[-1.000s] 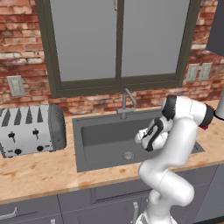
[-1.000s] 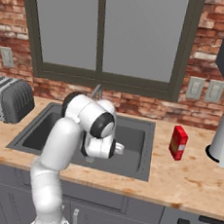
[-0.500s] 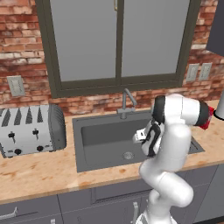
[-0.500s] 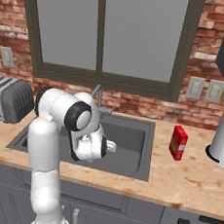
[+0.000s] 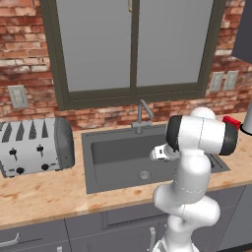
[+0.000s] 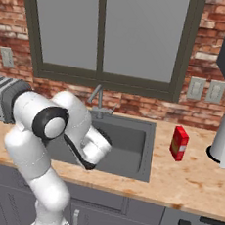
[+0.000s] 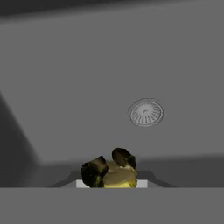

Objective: Turn on the sink faucet. Then move the broccoli from the counter to the sink. Turn off the sink. Move the vegetable from the sink to the pot next to the stove. Finally move the pot to the front left burner.

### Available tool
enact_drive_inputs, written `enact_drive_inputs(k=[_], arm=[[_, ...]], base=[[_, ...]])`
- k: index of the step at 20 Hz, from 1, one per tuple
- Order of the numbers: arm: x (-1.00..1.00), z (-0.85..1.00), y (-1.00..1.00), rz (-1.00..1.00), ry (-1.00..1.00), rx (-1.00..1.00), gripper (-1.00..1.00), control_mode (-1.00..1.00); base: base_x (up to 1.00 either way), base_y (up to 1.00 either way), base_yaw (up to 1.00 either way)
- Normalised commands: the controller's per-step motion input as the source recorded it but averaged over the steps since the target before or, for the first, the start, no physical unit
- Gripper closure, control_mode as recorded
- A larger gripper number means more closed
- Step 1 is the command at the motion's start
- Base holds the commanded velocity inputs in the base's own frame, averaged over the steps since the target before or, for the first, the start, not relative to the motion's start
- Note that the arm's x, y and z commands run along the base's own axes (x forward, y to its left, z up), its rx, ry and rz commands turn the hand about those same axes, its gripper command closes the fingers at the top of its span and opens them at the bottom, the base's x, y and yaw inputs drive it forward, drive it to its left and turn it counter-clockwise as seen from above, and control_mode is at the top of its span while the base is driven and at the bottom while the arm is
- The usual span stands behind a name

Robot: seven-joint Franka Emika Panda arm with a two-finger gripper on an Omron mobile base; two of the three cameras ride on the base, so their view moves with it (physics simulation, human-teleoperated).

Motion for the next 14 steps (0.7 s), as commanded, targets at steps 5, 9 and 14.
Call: enact_drive_inputs(k=[5,9,14], arm=[[-0.10,0.77,-0.01,0.00,0.00,0.00,1.00,-1.00],[-0.16,0.70,-0.01,0.00,0.00,0.00,1.00,-1.00],[-0.14,0.76,-0.01,0.00,0.00,0.00,1.00,-1.00]], base=[[0.00,0.00,0.00],[0.00,0.00,0.00],[0.00,0.00,0.00]])
